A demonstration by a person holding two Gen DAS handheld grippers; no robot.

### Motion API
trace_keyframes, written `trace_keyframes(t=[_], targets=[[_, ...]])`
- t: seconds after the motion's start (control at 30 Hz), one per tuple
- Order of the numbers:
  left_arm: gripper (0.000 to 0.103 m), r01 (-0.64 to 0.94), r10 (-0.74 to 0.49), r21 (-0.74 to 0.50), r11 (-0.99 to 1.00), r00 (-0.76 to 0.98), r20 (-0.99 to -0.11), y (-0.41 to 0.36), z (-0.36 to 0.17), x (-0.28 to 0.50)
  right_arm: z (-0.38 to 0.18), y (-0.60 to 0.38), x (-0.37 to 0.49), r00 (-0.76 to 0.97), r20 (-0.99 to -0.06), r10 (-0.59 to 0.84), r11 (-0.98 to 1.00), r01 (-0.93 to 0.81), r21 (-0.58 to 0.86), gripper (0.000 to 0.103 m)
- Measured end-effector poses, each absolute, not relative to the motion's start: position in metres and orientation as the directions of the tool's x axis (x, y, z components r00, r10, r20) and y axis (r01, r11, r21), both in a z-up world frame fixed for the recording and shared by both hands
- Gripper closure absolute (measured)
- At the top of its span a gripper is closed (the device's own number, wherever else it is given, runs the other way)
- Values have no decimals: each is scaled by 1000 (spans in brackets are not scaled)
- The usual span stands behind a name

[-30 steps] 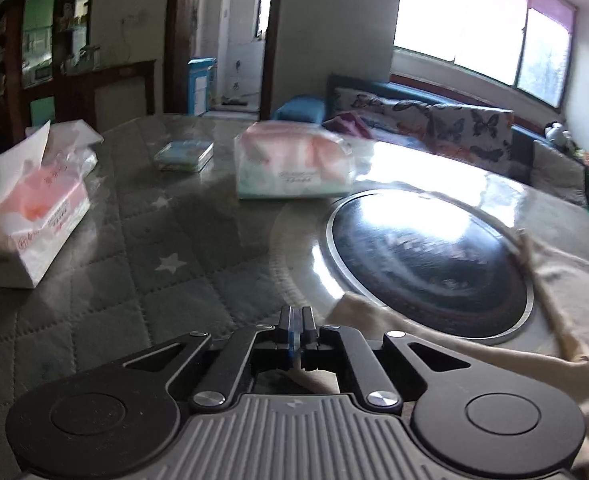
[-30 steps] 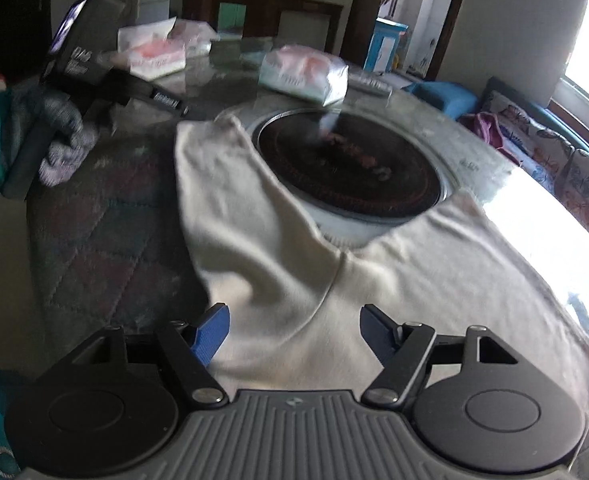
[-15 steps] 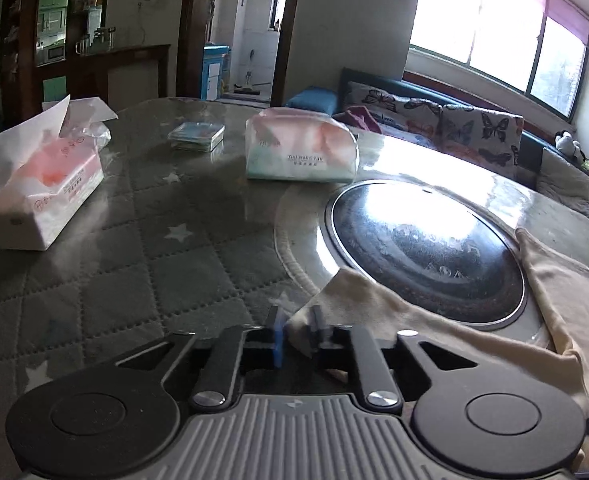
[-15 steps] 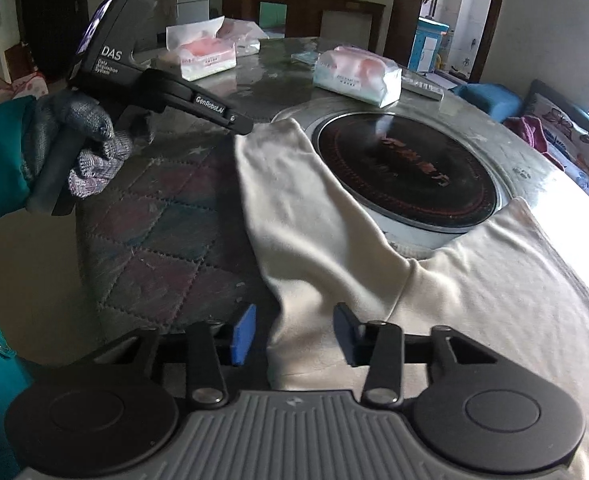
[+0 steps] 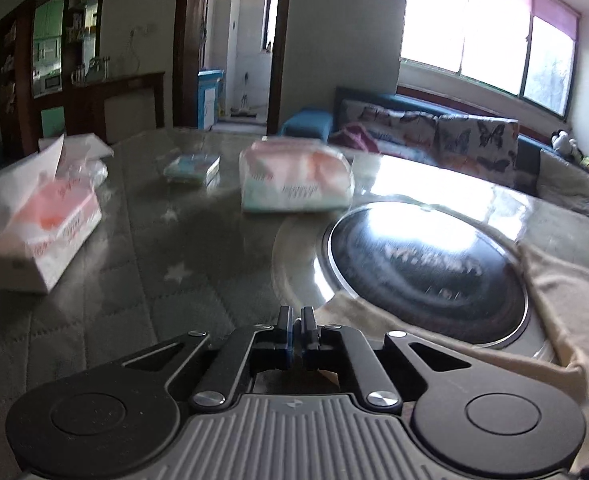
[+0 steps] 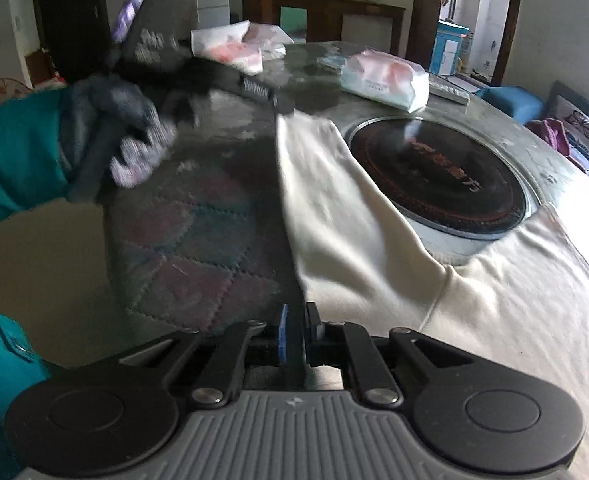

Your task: Fold clothes

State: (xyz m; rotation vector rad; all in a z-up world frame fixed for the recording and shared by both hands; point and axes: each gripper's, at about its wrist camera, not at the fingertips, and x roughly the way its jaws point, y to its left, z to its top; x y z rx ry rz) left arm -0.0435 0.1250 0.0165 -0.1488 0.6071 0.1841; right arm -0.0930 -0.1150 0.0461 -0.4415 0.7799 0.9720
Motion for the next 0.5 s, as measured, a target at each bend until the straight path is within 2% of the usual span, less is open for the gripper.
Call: trace_keyframes(t=[0.1, 0.27, 0.37, 0.5], targets=[[98, -225, 135, -80, 971, 795, -592, 128, 12, -44, 51, -118, -82, 371, -742, 558, 550, -835, -4, 79], [98, -224, 140, -70, 972, 792, -594, 128, 10, -41, 41, -117, -65, 368, -759, 537, 583, -812, 18, 76], [98, -224, 143, -63, 973, 791, -595, 128, 10, -37, 36, -111, -74, 322, -760, 565, 536, -843, 41, 69], [98, -225, 146, -58, 973, 787, -600, 127, 8, -34, 37, -102, -90, 284, -755, 592, 463, -886, 29, 69]])
